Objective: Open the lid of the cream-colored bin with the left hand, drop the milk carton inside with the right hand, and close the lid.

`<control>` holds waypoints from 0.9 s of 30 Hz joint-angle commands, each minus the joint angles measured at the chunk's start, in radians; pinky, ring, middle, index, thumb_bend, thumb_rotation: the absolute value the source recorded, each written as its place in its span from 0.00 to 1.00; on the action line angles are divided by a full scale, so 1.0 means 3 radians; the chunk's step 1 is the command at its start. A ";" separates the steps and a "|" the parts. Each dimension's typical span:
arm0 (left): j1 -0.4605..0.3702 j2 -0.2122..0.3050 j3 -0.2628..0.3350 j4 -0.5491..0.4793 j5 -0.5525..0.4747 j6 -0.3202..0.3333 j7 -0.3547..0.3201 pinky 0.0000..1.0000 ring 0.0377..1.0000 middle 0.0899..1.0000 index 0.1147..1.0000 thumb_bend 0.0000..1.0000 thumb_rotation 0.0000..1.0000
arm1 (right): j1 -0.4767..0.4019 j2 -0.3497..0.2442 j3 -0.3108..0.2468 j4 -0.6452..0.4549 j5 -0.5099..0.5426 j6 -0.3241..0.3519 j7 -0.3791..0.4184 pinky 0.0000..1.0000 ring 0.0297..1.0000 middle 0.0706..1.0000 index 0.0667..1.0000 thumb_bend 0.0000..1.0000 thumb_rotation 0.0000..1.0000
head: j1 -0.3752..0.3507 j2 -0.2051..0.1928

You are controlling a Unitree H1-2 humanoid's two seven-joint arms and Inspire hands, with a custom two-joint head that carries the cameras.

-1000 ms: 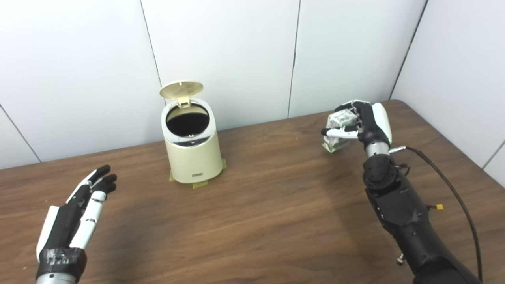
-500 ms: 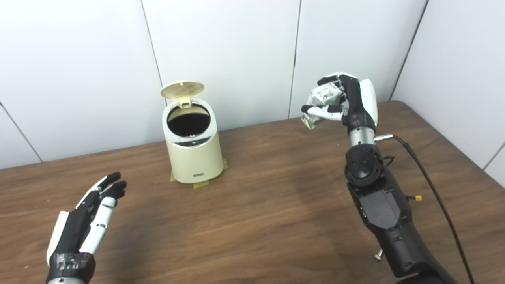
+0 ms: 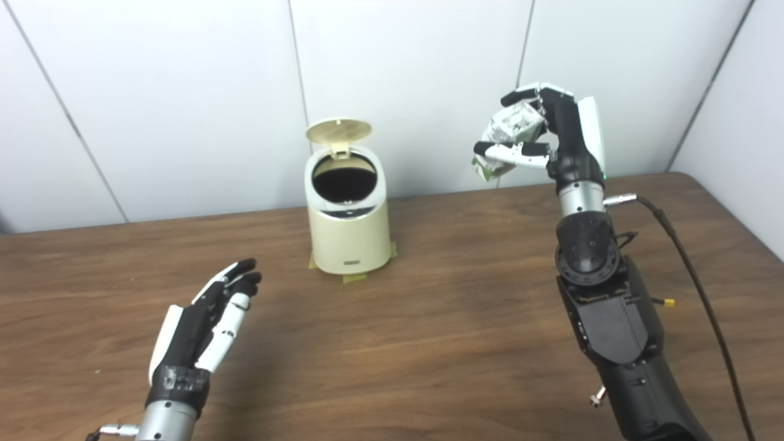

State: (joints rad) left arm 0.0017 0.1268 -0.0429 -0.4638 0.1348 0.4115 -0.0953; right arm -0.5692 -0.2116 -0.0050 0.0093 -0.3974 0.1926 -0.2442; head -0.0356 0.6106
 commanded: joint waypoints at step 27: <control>0.0038 -0.0183 -0.0098 0.0180 0.0205 -0.0436 0.0193 0.87 0.87 0.85 0.85 0.38 0.77 | -0.0701 0.0539 0.0379 0.0604 -0.0168 -0.0508 -0.0103 0.27 0.33 0.45 0.52 0.51 0.00 | 0.0422 -0.0109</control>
State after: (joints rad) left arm 0.0314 0.0766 -0.0714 -0.3929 0.1924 0.3310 -0.0482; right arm -0.6909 -0.0541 0.1089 0.2113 -0.4261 0.0875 -0.2386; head 0.0905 0.5768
